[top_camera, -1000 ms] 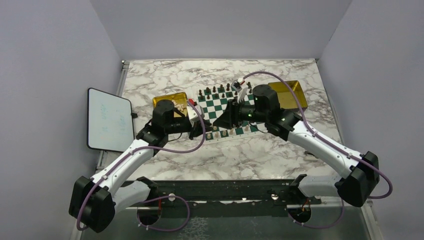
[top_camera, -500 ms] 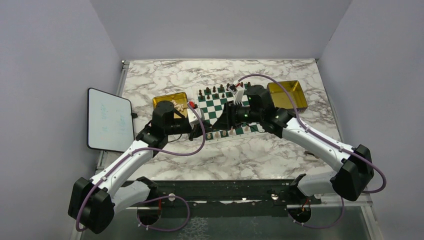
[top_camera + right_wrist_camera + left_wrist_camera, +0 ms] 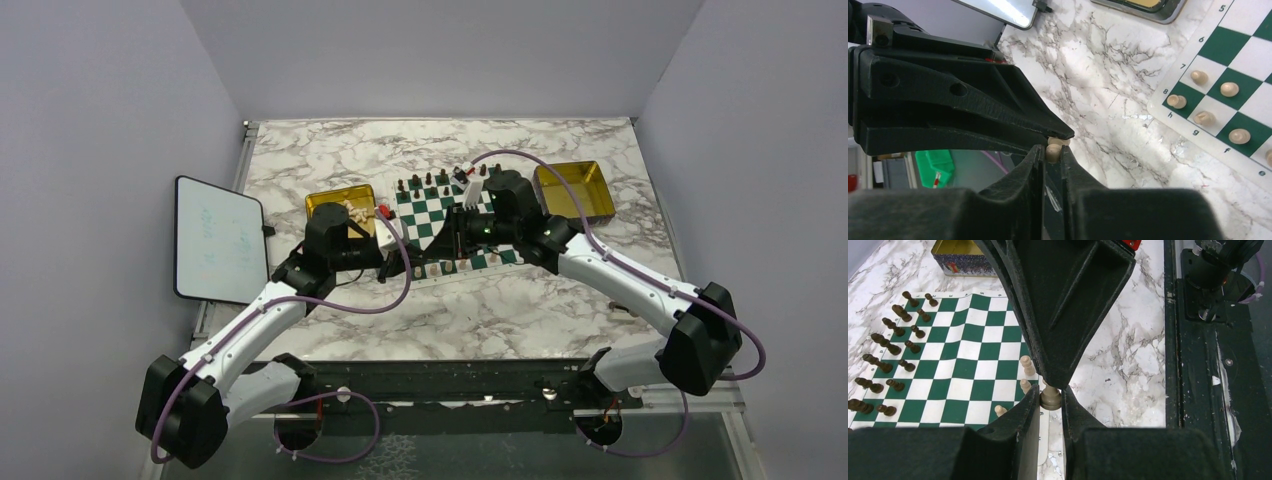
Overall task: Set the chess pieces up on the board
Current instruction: Place the chess piece on the chessboard.
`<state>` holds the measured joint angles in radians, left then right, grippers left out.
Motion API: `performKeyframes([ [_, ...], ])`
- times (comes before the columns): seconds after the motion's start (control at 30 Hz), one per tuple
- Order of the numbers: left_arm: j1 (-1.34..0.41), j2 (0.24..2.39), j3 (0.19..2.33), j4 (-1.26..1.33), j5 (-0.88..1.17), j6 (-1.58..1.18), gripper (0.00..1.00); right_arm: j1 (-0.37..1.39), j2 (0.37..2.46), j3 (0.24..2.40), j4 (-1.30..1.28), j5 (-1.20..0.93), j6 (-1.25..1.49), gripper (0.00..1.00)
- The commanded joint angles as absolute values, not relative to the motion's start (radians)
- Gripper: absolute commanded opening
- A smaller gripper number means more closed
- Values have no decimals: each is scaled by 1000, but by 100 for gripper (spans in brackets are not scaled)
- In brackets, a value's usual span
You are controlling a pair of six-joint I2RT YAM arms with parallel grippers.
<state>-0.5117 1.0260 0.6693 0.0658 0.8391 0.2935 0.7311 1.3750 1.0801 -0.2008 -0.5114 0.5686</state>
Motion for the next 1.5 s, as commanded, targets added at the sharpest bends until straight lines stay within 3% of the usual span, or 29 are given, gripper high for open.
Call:
performKeyframes([
  [0.0,-517,1005,660,81,870,309,9,730,1384,1088,-160,-512,562,14],
  [0.1,-517,1006,661,81,859,301,14,731,1382,1085,-165,-504,547,7],
  [0.3,-517,1008,661,80,826,263,58,730,1356,1099,-247,-353,486,3],
  [0.57,-518,1001,668,53,765,211,71,715,1336,1154,-409,-99,371,3],
  [0.6,-518,1001,671,48,750,204,76,710,1338,1156,-424,-71,358,3],
  [0.63,-518,1001,675,45,732,193,92,701,1341,1159,-440,-47,348,3],
  [0.67,-518,1001,679,44,711,182,98,690,1345,1160,-453,-27,338,3],
  [0.83,-518,1012,719,11,511,21,99,628,1379,1144,-489,90,309,3],
  [0.97,-517,1091,843,-199,318,-85,99,578,1440,1156,-515,163,290,3],
  [1.1,-517,1174,924,-341,288,-56,99,534,1523,1174,-529,192,280,3],
  [1.47,-517,1129,855,-340,128,-71,99,400,1631,1161,-542,180,289,3],
])
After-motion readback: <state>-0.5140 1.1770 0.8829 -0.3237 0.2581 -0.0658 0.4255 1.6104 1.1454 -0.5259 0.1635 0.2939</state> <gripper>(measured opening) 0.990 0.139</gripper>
